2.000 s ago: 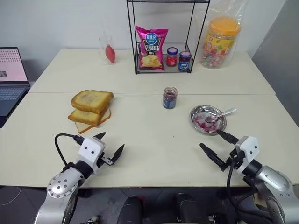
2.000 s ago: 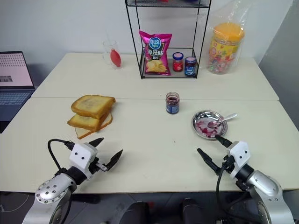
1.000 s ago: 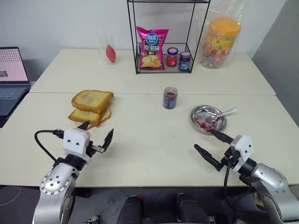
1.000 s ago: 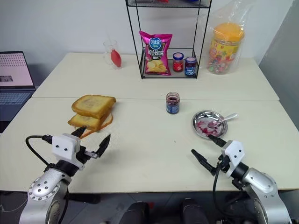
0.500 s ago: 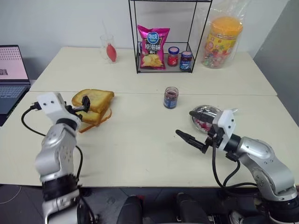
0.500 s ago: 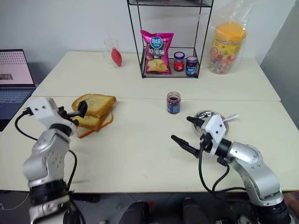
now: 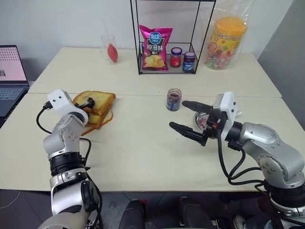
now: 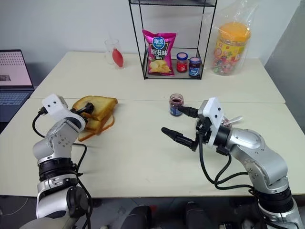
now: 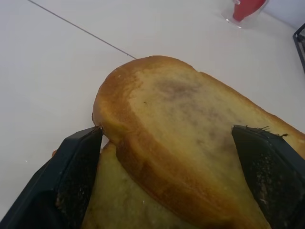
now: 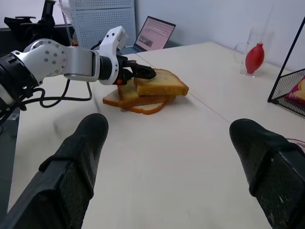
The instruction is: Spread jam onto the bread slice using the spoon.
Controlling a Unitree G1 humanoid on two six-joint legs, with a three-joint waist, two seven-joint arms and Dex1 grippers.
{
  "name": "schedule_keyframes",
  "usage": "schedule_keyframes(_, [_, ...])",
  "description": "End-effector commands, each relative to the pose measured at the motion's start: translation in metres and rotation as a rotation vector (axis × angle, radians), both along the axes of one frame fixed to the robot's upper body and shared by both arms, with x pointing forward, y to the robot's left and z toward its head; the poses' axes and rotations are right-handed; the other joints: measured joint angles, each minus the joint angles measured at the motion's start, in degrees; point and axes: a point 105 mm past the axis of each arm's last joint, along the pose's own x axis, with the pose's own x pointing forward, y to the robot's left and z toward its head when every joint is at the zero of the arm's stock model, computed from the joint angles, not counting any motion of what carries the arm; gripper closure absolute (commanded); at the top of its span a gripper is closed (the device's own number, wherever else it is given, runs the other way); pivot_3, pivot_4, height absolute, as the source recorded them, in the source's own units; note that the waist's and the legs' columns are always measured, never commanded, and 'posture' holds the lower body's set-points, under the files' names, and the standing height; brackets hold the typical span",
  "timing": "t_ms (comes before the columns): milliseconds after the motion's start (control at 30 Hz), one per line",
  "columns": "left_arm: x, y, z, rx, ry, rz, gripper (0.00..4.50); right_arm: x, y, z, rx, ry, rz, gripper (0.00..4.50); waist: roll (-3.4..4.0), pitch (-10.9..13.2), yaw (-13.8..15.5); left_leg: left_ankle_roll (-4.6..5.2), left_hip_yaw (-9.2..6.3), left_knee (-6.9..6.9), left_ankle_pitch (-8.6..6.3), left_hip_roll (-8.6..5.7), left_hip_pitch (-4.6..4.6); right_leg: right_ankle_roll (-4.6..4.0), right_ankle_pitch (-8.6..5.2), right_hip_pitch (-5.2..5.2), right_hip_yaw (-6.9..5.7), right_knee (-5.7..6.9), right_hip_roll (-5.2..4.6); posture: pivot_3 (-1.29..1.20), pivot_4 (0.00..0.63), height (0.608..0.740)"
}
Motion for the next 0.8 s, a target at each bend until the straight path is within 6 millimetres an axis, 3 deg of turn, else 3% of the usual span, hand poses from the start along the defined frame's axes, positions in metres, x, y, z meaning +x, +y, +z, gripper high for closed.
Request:
schedule_keyframes(33, [0.0028,0.0012,0.0074,-0.023,-0.010,0.008,0.02,-0.0071,0.0000,0.0173,0.010,-0.052,0.024,0.00,0.00,0.00,-0.01,0.00,0.00,0.00,0.00,0.00,0.01,0.00,0.00,0.00,0.00,0.01,0.00,0.00,0.150,0.740])
schedule_keyframes(333, [0.0022,-0.0017,0.0004,-0.015,0.027,-0.003,1.66,-0.0112,-0.0048,0.0181,-0.030,-0.060,0.053,0.00,0.00,0.00,0.00,0.00,0.00,0.02,0.00,-0.01,0.02,0.00,0.00,0.00,0.01,0.04,0.00,0.00,0.150,0.740])
schedule_keyframes(800, [0.0040,-0.0063,0.0067,0.020,-0.007,-0.030,4.16,-0.0098,-0.0037,0.0183,-0.023,-0.078,0.033,0.00,0.00,0.00,-0.05,0.00,0.02,0.01,0.00,0.00,0.04,0.01,0.00,0.00,0.02,0.04,0.00,0.00,0.150,0.740])
